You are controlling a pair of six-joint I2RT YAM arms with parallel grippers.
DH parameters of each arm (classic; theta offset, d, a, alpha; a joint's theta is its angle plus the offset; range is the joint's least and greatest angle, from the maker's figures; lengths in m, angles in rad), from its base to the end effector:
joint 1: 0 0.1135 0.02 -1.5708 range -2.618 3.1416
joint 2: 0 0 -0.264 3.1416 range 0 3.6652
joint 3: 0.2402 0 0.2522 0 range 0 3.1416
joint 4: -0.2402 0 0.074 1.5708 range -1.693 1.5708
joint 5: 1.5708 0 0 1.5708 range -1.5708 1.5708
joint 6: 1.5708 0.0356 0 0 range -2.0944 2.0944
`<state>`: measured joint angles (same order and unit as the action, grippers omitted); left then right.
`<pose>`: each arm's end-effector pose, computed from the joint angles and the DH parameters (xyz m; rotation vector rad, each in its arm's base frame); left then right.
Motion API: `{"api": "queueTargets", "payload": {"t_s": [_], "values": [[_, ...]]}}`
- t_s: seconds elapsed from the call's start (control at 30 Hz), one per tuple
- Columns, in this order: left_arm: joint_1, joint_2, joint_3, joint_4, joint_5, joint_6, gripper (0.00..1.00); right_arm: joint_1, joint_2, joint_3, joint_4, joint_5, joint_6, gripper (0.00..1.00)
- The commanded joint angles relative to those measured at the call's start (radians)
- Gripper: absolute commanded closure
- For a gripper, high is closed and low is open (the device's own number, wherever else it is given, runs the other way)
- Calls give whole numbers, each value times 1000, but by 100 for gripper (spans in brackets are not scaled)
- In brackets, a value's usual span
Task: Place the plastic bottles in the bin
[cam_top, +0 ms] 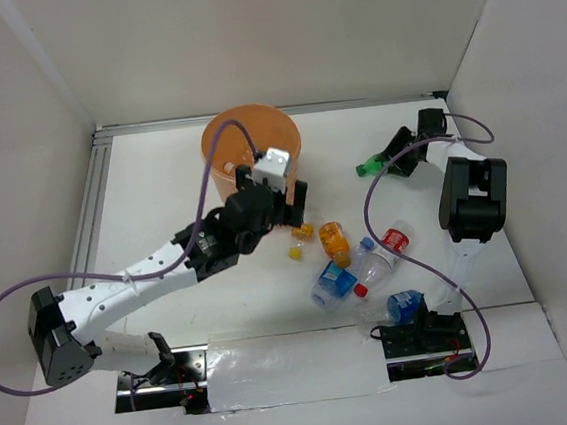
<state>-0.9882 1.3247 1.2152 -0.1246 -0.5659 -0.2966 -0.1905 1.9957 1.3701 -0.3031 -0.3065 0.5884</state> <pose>0.1848 -0.2458 0.3783 0.2142 1.7740 -0.4184 0.4215 -0.0703 0.1728 0.8364 2.3787 0.5468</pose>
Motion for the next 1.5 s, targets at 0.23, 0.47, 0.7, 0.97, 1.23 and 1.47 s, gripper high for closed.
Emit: {"api": "queueTargets", "payload": {"t_s": [0.23, 0.47, 0.7, 0.97, 1.23, 1.47], "values": [[-118, 166, -183, 51, -57, -179, 2, -43, -17, -105, -39, 138, -76, 82], [-109, 255, -134, 101, -57, -168, 0, -73, -139, -193, -39, 106, -171, 100], [-99, 274, -125, 111, -48, -157, 0, -73, -291, -203, -19, 63, -266, 26], [-99, 229, -166, 88, -38, -188, 0, -83, -172, -39, -33, 104, -191, 0], [-109, 177, -206, 53, -80, -219, 0, -83, 92, 190, -42, 144, -85, 0], [-118, 171, -247, 75, -115, -219, 0, -49, 192, 300, -44, 194, -76, 14]]}}
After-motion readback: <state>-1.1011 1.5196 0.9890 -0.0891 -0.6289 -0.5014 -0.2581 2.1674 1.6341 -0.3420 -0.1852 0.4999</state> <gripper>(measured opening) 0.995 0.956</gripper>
